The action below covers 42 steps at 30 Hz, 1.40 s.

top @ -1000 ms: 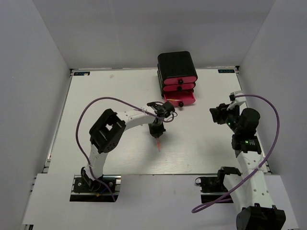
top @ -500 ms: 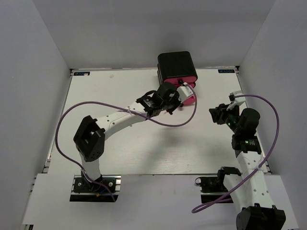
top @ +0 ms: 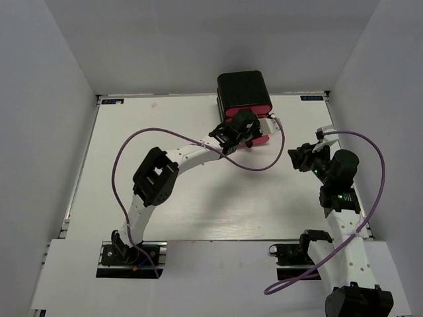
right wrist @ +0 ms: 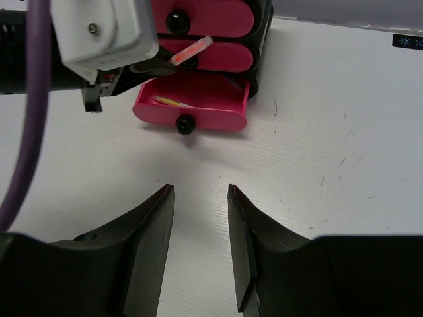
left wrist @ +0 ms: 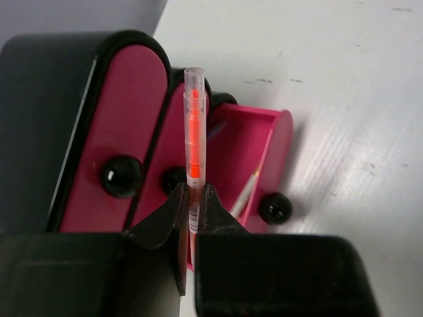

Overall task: Sort the stationery into containers
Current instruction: Place the pen in the storage box.

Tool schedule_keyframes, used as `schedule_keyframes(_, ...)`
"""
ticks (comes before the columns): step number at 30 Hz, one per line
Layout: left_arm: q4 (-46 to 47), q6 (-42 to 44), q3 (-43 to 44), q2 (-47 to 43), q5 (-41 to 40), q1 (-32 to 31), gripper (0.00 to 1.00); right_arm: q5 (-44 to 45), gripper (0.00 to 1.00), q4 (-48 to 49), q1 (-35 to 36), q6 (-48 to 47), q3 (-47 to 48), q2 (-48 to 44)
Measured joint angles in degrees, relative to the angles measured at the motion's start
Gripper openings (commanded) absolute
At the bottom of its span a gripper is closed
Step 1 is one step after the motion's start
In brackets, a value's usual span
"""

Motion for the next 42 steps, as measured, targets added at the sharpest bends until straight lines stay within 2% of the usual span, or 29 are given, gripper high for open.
schedule_keyframes(9, 4.22, 2.03, 4.52, 5.11, -2.29, 0.5, 0.0, -0.13, 0.44, 0.02, 0.0, 0.02, 0.0, 0.0)
schedule_keyframes(17, 5.95, 2.43, 0.55, 5.99, -4.24, 0.96, 0.03, -0.13, 0.44, 0.02, 0.0, 0.02, 0.0, 0.0)
schedule_keyframes(21, 6.19, 2.43, -1.2, 5.99, -5.42, 1.29, 0.1, -0.13, 0.44, 0.02, 0.0, 0.02, 0.0, 0.0)
schedule_keyframes(25, 6.75, 2.43, -1.31, 5.99, -6.4, 1.57, 0.24, -0.11, 0.44, 0.02, 0.0, 0.02, 0.0, 0.0)
schedule_keyframes(28, 7.02, 2.49, -1.31, 5.99, -7.19, 1.75, 0.41, -0.11, 0.44, 0.04, 0.0, 0.02, 0.0, 0.0)
schedule_keyframes(32, 7.61, 2.38, -1.31, 5.99, -8.02, 1.92, 0.48, -0.07, 0.44, 0.04, -0.13, 0.02, 0.0, 0.0)
schedule_keyframes(40, 7.87, 1.86, -1.66, 5.14, -8.68, 1.62, 0.51, -0.13, 0.44, 0.15, -0.76, 0.0, -0.09, 0.02)
schedule_keyframes(41, 8.04, 1.29, -2.36, 4.37, -8.74, 1.46, 0.49, -0.15, 0.43, 0.2, -0.81, -0.02, -0.13, 0.02)
schedule_keyframes(42, 8.04, 0.48, -3.3, 3.23, -8.72, 1.27, 0.37, -0.46, 0.31, 0.61, -0.85, -0.17, -0.26, 0.02)
